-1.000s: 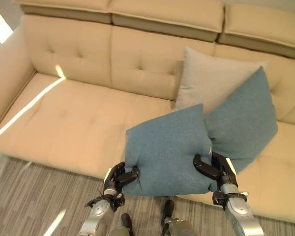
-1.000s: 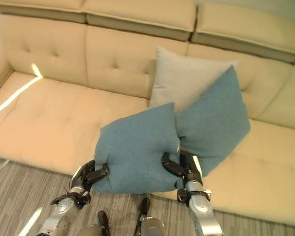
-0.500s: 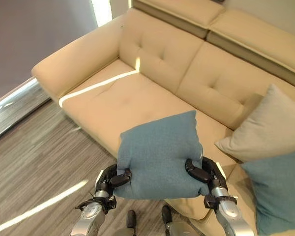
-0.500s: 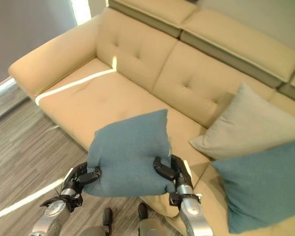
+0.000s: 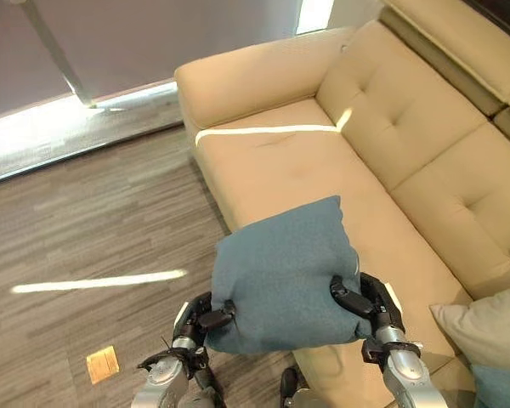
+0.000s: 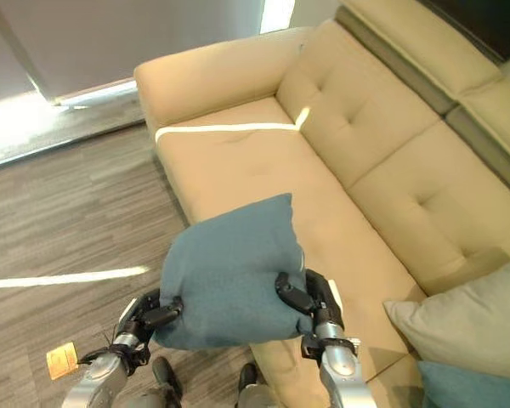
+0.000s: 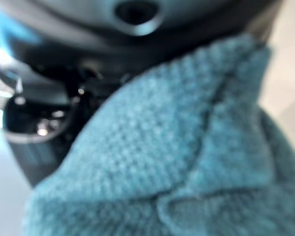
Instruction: Pick up all the scattered cushions and arrange them neatly on the sofa.
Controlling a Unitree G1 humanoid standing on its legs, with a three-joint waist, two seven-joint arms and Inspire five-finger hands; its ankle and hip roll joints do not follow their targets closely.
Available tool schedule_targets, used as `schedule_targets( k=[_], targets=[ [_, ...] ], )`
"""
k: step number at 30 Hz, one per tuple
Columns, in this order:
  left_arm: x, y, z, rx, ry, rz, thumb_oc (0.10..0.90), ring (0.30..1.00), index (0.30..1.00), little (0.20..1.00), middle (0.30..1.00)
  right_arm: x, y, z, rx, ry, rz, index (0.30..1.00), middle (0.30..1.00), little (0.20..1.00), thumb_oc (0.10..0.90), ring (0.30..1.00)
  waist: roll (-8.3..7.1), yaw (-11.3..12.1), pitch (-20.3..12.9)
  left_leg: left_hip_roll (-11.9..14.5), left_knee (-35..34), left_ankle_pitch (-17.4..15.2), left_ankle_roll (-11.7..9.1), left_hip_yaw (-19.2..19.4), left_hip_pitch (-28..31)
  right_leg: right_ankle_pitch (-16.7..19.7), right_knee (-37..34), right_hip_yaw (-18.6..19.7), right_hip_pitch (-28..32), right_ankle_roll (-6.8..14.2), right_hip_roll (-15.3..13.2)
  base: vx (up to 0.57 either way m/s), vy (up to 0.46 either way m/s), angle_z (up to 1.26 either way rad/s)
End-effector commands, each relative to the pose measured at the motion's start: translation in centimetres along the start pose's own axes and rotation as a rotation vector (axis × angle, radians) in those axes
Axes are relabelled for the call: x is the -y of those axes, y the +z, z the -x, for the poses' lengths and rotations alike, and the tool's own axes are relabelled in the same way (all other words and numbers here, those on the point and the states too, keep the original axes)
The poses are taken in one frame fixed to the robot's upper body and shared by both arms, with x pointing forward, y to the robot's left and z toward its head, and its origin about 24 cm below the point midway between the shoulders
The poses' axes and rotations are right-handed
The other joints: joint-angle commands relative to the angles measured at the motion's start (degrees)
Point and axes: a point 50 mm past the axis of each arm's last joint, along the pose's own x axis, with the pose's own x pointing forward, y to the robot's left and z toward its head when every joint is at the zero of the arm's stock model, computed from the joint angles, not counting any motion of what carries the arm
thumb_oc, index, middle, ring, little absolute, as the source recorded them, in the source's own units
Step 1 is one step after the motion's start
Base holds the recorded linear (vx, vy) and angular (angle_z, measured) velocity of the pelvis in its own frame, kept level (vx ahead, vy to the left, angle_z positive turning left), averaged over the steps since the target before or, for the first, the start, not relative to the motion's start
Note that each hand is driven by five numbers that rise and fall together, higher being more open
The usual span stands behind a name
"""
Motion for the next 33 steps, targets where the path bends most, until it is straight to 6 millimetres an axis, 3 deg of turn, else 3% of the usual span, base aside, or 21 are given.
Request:
schedule_targets(
  k=[1,4,6,8,10,11,13,18,19,22,24,25,26,27,28,31,32,33],
  targets=[
    [4.2,5.7,-0.1,0.292,-0.244,-0.035,0.4,0.3,0.3,0.3,0.3,-1.3,6.2,-1.4,0.31,0.067,-0.059,0.3,0.3,0.3,0.4,0.3,-1.72,0.55,-4.5,0.74,0.97,-6.02,0.3,0.73,2.0,-1.97,12.85,6.23,-3.15,5.42,-1.07,0.14,0.214,0.01],
    [4.0,6.2,-0.3,0.309,-0.241,-0.073,0.4,0.3,0.3,0.3,0.3,-1.9,6.5,-1.4,0.321,0.091,-0.059,0.3,0.3,0.3,0.4,0.3,-1.38,-0.13,-3.46,-1.43,-0.18,-7.27,2.1,0.2,4.5,1.3,22.04,10.13,-6.65,6.83,-1.74,0.2,0.25,0.06],
    [3.9,6.1,-0.3,0.305,-0.234,-0.073,0.4,0.3,0.3,0.3,0.3,-2.0,6.4,-1.2,0.319,0.095,-0.064,0.3,0.3,0.3,0.4,0.3,-0.48,-1.49,-3.24,-1.57,-1.86,-6.62,2.58,-0.05,6.68,0.91,24.13,12.59,-10.2,5.12,1.48,0.22,0.129,0.2],
    [4.0,5.6,-0.3,0.287,-0.239,-0.048,0.4,0.3,0.3,0.3,0.3,-1.5,6.1,-1.0,0.307,0.086,-0.071,0.3,0.3,0.3,0.4,0.3,0.31,-4.0,-2.42,-2.78,-4.37,-7.01,2.21,-2.7,9.95,-2.49,19.62,14.79,-13.19,3.72,5.75,0.36,0.1,0.3],
    [4.0,5.4,-0.3,0.277,-0.243,-0.049,0.4,0.3,0.3,0.3,0.3,-1.4,6.0,-1.0,0.304,0.082,-0.08,0.3,0.3,0.3,0.4,0.3,0.24,-4.57,-2.36,-3.24,-4.84,-7.44,2.16,-3.38,10.74,-2.34,16.64,15.27,-14.13,3.46,6.56,0.3,-0.002,0.7],
    [4.1,5.1,-0.3,0.266,-0.25,-0.046,0.4,0.3,0.3,0.3,0.3,-1.2,5.7,-0.9,0.292,0.073,-0.097,0.3,0.3,0.3,0.4,0.3,-0.08,-5.56,-2.52,-4.25,-5.81,-8.08,1.72,-4.9,12.19,-0.1,9.36,15.71,-16.47,3.75,7.36,0.4,-0.05,0.87],
    [4.1,4.9,-0.4,0.256,-0.248,-0.05,0.4,0.3,0.3,0.3,0.3,-1.1,5.4,-0.8,0.282,0.072,-0.104,0.3,0.3,0.3,0.4,0.3,-0.19,-6.23,-2.35,-4.92,-6.15,-8.98,1.25,-5.75,13.93,2.44,5.18,13.83,-18.33,4.3,7.07,0.3,-0.04,0.63],
    [4.5,4.7,-0.4,0.253,-0.267,-0.046,0.4,0.3,0.3,0.3,0.3,-0.6,4.8,-0.2,0.268,0.054,-0.102,0.3,0.3,0.3,0.4,0.3,-0.35,-7.04,-2.48,-5.86,-5.12,-10.99,1.14,-6.85,15.92,3.27,3.21,10.35,-17.44,3.97,6.23,0.22,-0.058,0.43],
    [4.8,3.9,-0.1,0.23,-0.274,-0.018,0.4,0.3,0.3,0.3,0.3,0.4,4.0,0.3,0.238,0.027,-0.097,0.3,0.3,0.3,0.4,0.3,0.1,-8.14,-3.52,-5.95,-1.47,-12.93,-0.01,-7.67,16.84,3.02,4.52,11.81,-15.56,2.18,7.1,0.36,-0.15,0.48],
    [5.0,3.4,0.2,0.217,-0.279,-0.006,0.4,0.3,0.3,0.3,0.3,1.1,3.6,0.6,0.226,0.011,-0.089,0.3,0.3,0.3,0.4,0.3,0.97,-8.89,-3.86,-4.5,4.55,-11.11,-2.77,-7.55,16.35,2.41,3.49,11.18,-12.7,0.65,7.98,0.23,-0.119,0.43],
    [4.8,3.3,0.4,0.213,-0.279,0.006,0.4,0.3,0.3,0.3,0.3,1.4,3.5,0.6,0.218,0.011,-0.075,0.3,0.3,0.3,0.4,0.3,0.85,-8.46,-3.89,-2.15,14.02,-6.7,-5.73,-7.57,13.58,1.5,2.38,11.38,-9.88,-1.02,8.75,0.26,-0.183,0.2],
    [4.7,3.5,0.3,0.216,-0.273,0.008,0.4,0.3,0.3,0.3,0.3,1.8,3.4,0.6,0.211,-0.003,-0.074,0.3,0.3,0.3,0.4,0.3,-0.27,-7.58,-3.76,-0.49,21.38,-3.34,-7.44,-7.36,10.55,0.44,1.45,11.95,-7.41,-2.58,8.93,0.2,-0.153,-0.05],
    [4.7,3.5,0.3,0.216,-0.273,0.008,0.4,0.3,0.3,0.3,0.3,1.8,3.4,0.6,0.211,-0.003,-0.075,0.3,0.3,0.3,0.4,0.3,-0.25,-7.53,-3.72,-0.39,21.59,-3.44,-7.48,-7.35,10.49,0.44,1.44,11.96,-7.39,-2.62,9.01,0.28,-0.176,-0.32],
    [4.6,3.4,0.3,0.21,-0.271,0.002,0.4,0.3,0.3,0.3,0.3,1.9,3.0,0.7,0.19,-0.01,-0.078,0.3,0.3,0.3,0.4,0.3,-1.59,-6.59,-3.62,0.85,24.83,-3.86,-6.36,-6.89,7.05,-0.56,1.29,12.74,-5.54,-3.2,8.44,0.13,-0.073,-0.44],
    [4.6,3.4,0.3,0.21,-0.271,0.002,0.4,0.3,0.3,0.3,0.3,1.9,3.0,0.7,0.19,-0.01,-0.078,0.3,0.3,0.3,0.4,0.3,-1.52,-6.53,-3.56,0.99,25.13,-4.07,-6.35,-6.86,6.97,-0.6,1.31,12.77,-5.52,-3.2,8.54,0.21,-0.084,-0.35],
    [4.6,3.4,0.4,0.204,-0.278,-0.014,0.4,0.3,0.3,0.3,0.3,2.0,3.0,0.6,0.184,-0.018,-0.07,0.3,0.3,0.3,0.4,0.3,-2.4,-5.15,-3.78,1.55,18.8,-8.84,-3.33,-7.51,4.05,-2.05,0.86,14.87,-3.74,-2.2,8.19,0.22,0.03,-0.22],
    [4.7,3.5,0.4,0.208,-0.278,-0.026,0.4,0.3,0.3,0.3,0.3,1.9,3.1,0.5,0.19,-0.018,-0.062,0.3,0.3,0.3,0.4,0.3,-2.36,-4.69,-3.83,1.31,13.66,-8.32,-3.06,-9.63,3.29,-2.65,1.22,16.13,-3.61,-1.82,8.58,0.32,0.134,-0.49],
    [4.9,4.0,0.2,0.229,-0.277,-0.029,0.4,0.3,0.3,0.3,0.3,1.7,3.6,0.1,0.209,-0.013,-0.057,0.3,0.3,0.3,0.4,0.3,-1.76,-3.2,-3.36,1.2,5.28,-3.76,-3.82,-15.47,1.41,-3.51,2.43,19.36,-2.76,-1.64,9.8,0.33,0.129,-0.64]
  ],
)
